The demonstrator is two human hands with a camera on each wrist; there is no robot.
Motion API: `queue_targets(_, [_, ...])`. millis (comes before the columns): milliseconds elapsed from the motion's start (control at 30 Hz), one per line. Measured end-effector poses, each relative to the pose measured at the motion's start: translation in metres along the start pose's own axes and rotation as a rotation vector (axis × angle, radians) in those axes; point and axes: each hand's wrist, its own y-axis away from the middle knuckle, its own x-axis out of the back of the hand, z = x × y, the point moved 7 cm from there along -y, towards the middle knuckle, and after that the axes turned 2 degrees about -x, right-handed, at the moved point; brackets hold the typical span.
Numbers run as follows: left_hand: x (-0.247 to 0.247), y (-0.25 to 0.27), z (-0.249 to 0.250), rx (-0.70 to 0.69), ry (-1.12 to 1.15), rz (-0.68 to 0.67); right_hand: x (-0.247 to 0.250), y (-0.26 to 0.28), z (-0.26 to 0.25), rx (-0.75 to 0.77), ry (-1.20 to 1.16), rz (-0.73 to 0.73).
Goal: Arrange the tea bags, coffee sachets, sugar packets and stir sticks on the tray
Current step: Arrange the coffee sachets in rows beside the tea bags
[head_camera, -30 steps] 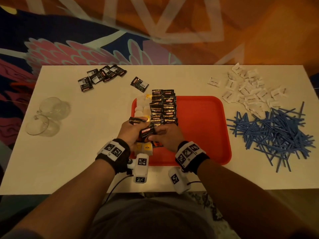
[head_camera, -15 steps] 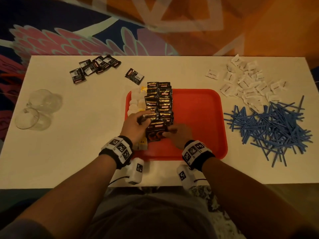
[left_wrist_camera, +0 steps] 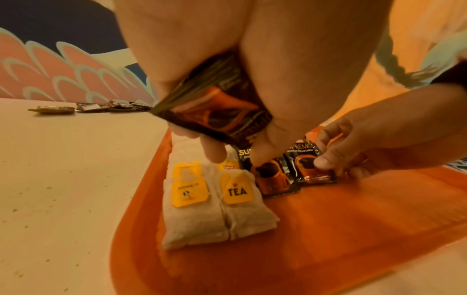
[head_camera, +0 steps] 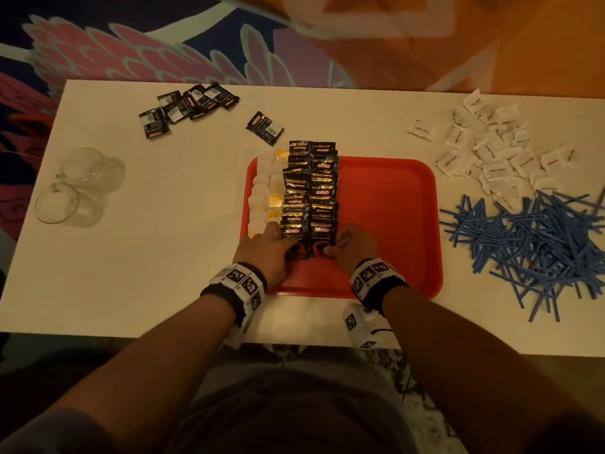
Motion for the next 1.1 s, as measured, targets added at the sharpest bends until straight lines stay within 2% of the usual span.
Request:
queue_targets(267, [-0.001, -0.007, -0.001, -0.027, 0.017, 0.004, 0.000, 0.001, -0.003, 0.037, -0.025, 0.070])
queue_targets(633, [0.004, -0.006, -0.003, -0.040, 0.121, 0.052, 0.005, 0.005, -0.004, 0.030, -0.078, 0.093])
queue_targets(700, [0.010, -0.004, -0.008, -0.010, 0.221, 0.090, 0.009, 0.006, -0.004, 0.024, -0.094, 0.099])
queue_targets(800, [0.023, -0.001, -0.015, 0.049, 0.490, 0.177, 0.014, 0.010, -0.009, 0.032, -0.109, 0.110])
queue_targets(900, [0.036, -0.002, -0.026, 0.157, 0.793, 0.254, 0.016, 0.014, -0.022, 0.071, -0.113, 0.113])
queue_targets(967, [0.044, -0.004, -0.035, 0.224, 0.911, 0.300, 0.015, 0.021, -0.037, 0.124, -0.131, 0.099])
queue_targets(1033, [0.051, -0.006, -0.042, 0.263, 1.041, 0.342, 0.008, 0.028, -0.057, 0.213, -0.105, 0.046])
queue_targets(1100, [0.057, -0.005, -0.045, 0.279, 1.193, 0.386, -0.004, 0.034, -0.075, 0.262, -0.147, -0.078])
